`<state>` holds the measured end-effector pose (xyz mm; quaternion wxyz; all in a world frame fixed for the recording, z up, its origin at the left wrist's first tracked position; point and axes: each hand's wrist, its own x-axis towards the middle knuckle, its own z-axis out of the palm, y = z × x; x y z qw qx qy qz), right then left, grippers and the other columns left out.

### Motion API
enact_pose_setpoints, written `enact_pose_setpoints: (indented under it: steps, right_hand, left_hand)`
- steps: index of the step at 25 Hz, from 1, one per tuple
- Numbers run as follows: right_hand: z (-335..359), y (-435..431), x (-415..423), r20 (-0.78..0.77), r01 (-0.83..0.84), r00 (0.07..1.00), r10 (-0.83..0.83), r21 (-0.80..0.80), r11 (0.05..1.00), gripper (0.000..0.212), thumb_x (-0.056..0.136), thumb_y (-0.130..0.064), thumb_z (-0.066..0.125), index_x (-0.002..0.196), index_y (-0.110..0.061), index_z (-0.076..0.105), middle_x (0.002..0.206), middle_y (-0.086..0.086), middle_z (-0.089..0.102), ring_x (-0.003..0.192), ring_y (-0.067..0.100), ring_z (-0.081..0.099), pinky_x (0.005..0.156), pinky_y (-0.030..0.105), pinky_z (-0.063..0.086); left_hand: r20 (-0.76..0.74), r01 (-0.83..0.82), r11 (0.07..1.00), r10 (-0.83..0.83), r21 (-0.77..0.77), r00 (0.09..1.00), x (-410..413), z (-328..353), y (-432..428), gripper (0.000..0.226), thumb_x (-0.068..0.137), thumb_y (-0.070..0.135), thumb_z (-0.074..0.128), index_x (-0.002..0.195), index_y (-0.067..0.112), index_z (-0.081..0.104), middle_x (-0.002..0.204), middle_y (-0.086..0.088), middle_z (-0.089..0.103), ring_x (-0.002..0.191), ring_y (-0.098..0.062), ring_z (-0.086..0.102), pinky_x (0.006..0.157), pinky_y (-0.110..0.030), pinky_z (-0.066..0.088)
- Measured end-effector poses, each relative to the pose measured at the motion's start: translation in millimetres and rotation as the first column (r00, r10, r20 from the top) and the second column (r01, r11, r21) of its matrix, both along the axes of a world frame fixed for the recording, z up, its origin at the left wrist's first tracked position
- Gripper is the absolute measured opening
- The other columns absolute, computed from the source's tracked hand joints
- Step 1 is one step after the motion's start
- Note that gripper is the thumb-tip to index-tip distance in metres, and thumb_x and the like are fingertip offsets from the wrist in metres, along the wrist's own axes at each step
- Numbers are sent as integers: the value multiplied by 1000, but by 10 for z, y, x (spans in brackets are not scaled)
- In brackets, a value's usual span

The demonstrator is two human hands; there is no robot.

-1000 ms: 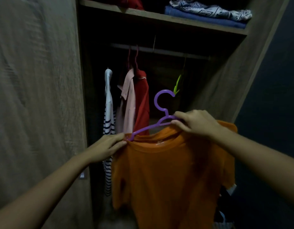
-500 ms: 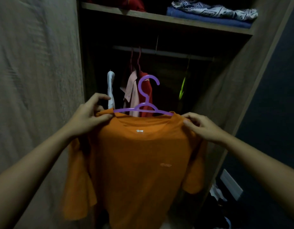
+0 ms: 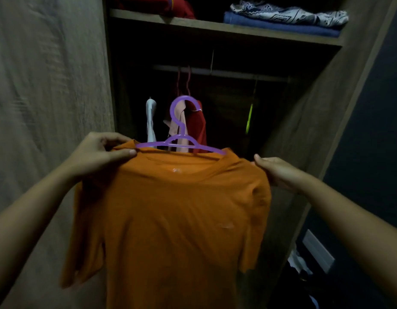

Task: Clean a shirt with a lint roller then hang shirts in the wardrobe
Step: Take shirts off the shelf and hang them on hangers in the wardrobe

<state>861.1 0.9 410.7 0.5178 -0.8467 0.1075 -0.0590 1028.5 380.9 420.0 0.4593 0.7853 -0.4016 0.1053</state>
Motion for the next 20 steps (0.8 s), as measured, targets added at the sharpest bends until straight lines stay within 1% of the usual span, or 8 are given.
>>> enact_pose_setpoints:
  steps: [2,4,8,11,14,17,18,20]
  right_hand:
    - [19,1,7,86,20,996,-7,-150,989,27,92,-47,40,106,-33,60,100,-6,67,101,21,63,87,33,49]
    - [55,62,5,175,-35,982,73,-214,976,33,87,-49,41,114,-36,56,112,-7,64,107,13,59,87,26,46]
    - [57,146,47,156,-137,963,220,-419,898,28,89,-39,47,106,-26,65,103,-8,65,98,6,62,86,22,48]
    - [57,134,22,224,-81,961,165,-342,936,23,96,-30,40,95,-25,63,89,-2,64,86,11,63,81,23,48]
    - [73,101,-17,221,-53,968,116,-273,960,26,96,-30,39,96,-20,63,85,1,65,82,13,64,79,27,47]
    - [86,135,62,339,171,939,-51,-334,927,12,92,-27,53,103,-24,55,104,1,58,97,17,58,84,33,46]
    - [87,204,105,399,240,912,-98,-323,916,20,90,-24,58,109,-26,51,110,2,55,102,16,54,88,34,45]
    - [62,451,188,392,240,909,-140,-219,946,19,89,-17,59,106,-22,52,105,5,57,94,13,56,86,31,46]
  left_hand:
    - [21,-32,999,32,23,999,-33,-20,-42,22,80,26,67,91,43,64,95,17,63,91,2,60,76,-20,49]
    - [44,-40,999,38,37,998,-93,-28,-108,25,81,24,67,98,40,59,101,17,59,95,0,57,79,-22,46]
    - [88,-62,994,54,93,995,-207,-13,-291,27,79,34,67,100,44,53,97,21,55,86,7,55,74,-18,44]
    - [-112,33,964,-3,264,994,-230,118,-271,56,59,73,63,104,39,57,90,11,67,83,-4,63,67,-17,50]
    - [-286,225,921,-134,317,949,-279,190,-214,77,49,78,64,99,21,68,94,5,73,84,-12,70,69,-22,57]
    - [-288,172,958,-103,228,952,-424,129,-347,56,63,67,65,92,19,67,85,-2,73,77,-16,70,64,-22,55]
    - [-250,101,965,-38,242,967,-495,99,-440,43,72,58,63,90,19,67,82,-2,71,75,-15,69,65,-24,53]
    - [-116,-72,943,115,325,987,-622,36,-653,25,84,42,59,88,18,66,81,0,68,74,-14,66,69,-29,53]
